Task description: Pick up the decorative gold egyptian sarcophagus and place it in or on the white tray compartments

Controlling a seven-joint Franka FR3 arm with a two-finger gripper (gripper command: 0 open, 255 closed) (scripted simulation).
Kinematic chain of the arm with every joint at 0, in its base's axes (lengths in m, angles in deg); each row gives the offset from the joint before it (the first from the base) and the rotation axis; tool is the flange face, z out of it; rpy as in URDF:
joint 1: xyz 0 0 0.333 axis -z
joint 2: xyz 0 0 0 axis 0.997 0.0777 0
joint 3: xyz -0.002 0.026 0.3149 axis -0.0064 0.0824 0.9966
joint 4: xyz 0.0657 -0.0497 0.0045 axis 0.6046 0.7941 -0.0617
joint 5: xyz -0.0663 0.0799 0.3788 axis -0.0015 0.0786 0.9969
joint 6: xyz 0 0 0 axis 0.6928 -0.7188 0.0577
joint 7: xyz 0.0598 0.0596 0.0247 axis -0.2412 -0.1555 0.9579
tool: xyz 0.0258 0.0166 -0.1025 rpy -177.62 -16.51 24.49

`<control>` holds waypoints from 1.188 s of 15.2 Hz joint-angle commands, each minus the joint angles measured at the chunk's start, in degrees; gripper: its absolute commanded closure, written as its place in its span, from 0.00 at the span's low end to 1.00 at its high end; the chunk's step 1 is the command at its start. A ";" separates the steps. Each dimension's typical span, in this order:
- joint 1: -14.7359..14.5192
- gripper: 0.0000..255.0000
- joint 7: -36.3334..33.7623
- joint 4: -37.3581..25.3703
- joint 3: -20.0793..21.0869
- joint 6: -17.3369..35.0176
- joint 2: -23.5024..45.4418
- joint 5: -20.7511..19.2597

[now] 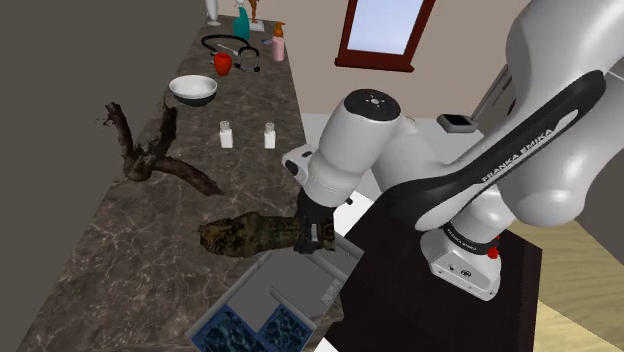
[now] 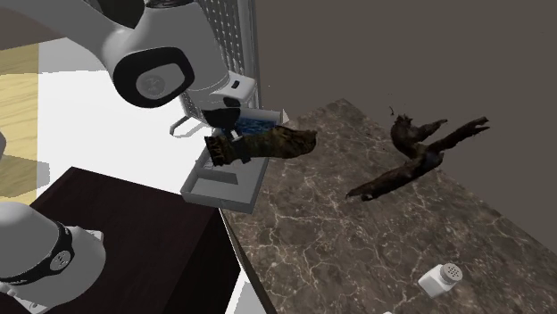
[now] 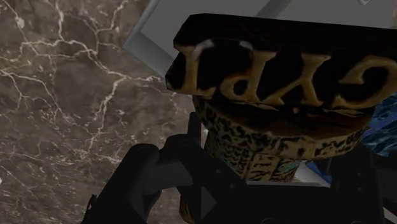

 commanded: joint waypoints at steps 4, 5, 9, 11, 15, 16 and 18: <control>-5.04 1.00 -6.52 4.14 4.79 -0.50 -4.79 3.63; -6.06 1.00 -7.91 4.71 5.82 -0.66 -5.52 4.30; -5.89 1.00 -12.58 6.00 9.22 2.17 -3.77 2.74; -4.18 1.00 -14.50 6.23 10.53 4.25 -1.75 0.33; 0.52 1.00 -20.25 6.38 13.74 8.18 2.68 -7.18; 2.00 1.00 -22.31 6.32 14.63 9.07 3.90 -9.92; 3.00 1.00 -23.92 6.24 15.18 9.62 4.77 -12.06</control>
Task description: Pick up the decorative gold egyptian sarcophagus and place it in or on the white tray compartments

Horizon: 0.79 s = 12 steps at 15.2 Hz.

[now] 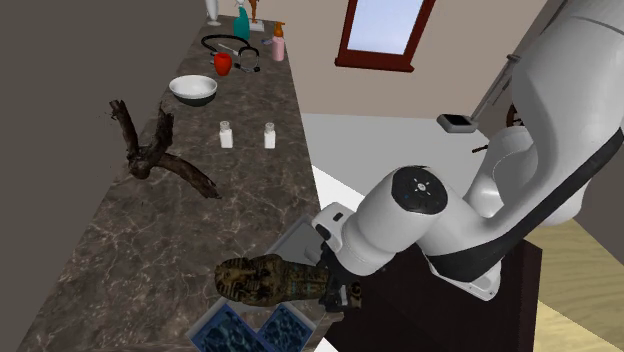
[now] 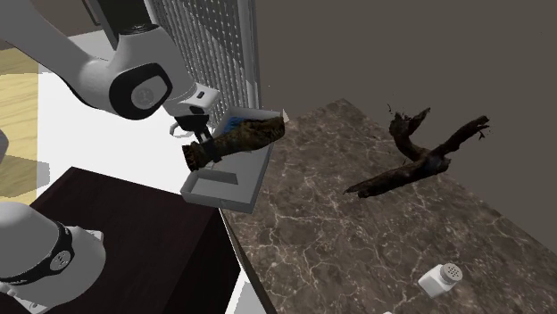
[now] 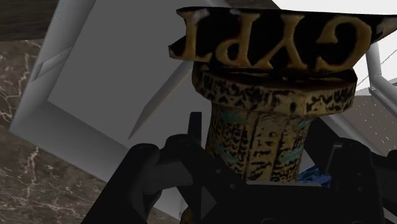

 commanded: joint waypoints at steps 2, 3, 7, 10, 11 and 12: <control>0.40 1.00 -0.62 -0.04 0.20 0.30 0.34 -0.93; 0.40 1.00 -0.63 -0.04 0.19 0.30 0.34 -0.93; 0.40 1.00 -0.63 -0.04 0.19 0.30 0.34 -0.93; 0.39 0.00 -0.64 -0.05 0.20 0.29 0.34 -0.93; 0.39 0.00 -0.63 -0.04 0.20 0.29 0.34 -0.92; 0.39 0.00 -0.63 -0.05 0.20 0.29 0.34 -0.92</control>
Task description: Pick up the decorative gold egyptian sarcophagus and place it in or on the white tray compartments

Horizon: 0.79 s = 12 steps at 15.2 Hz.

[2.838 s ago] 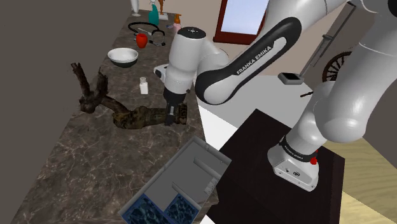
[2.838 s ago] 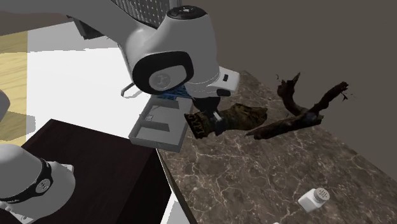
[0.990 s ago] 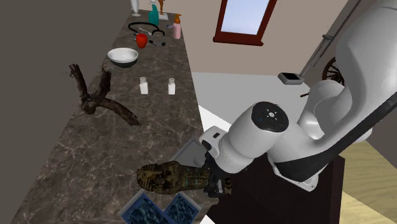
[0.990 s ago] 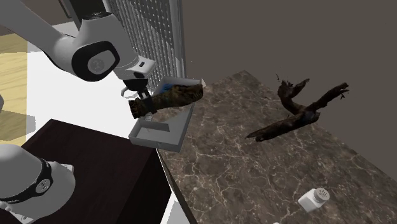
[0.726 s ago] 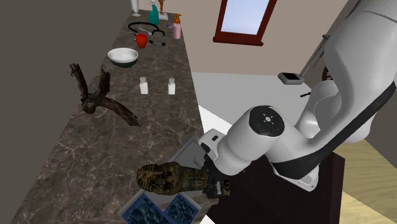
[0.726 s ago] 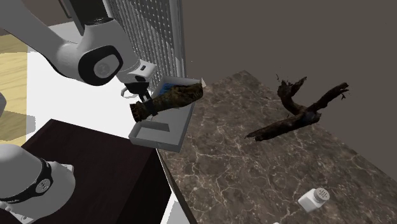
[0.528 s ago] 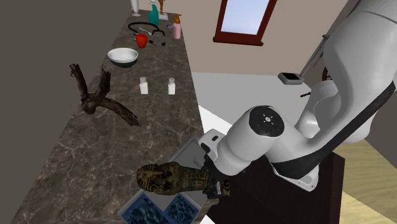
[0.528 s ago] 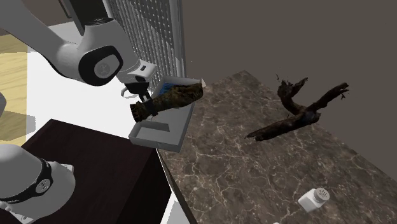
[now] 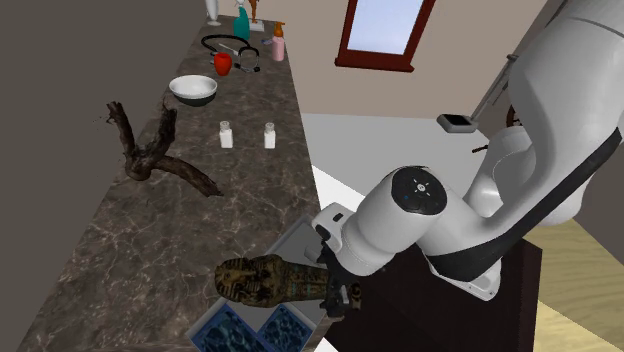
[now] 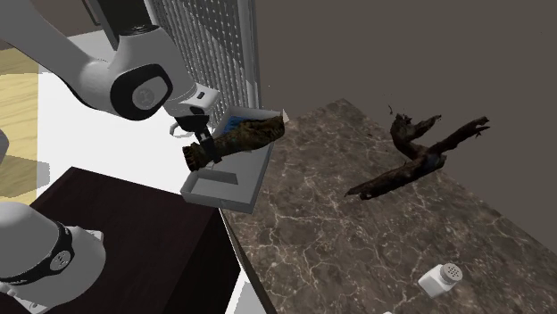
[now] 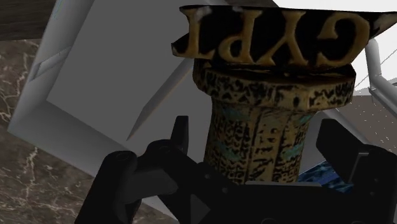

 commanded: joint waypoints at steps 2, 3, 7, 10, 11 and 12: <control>-3.24 0.00 5.50 0.51 -1.35 -2.10 -3.45 7.69; -6.08 0.00 9.29 0.73 -2.84 -4.57 -6.61 13.05; -11.11 0.00 12.78 0.73 -6.58 -9.32 -11.57 18.00; -11.12 0.00 12.78 0.73 -6.58 -9.32 -11.57 18.00; -11.12 0.00 12.78 0.73 -6.58 -9.32 -11.57 17.99; -11.12 0.00 12.78 0.73 -6.58 -9.32 -11.57 17.99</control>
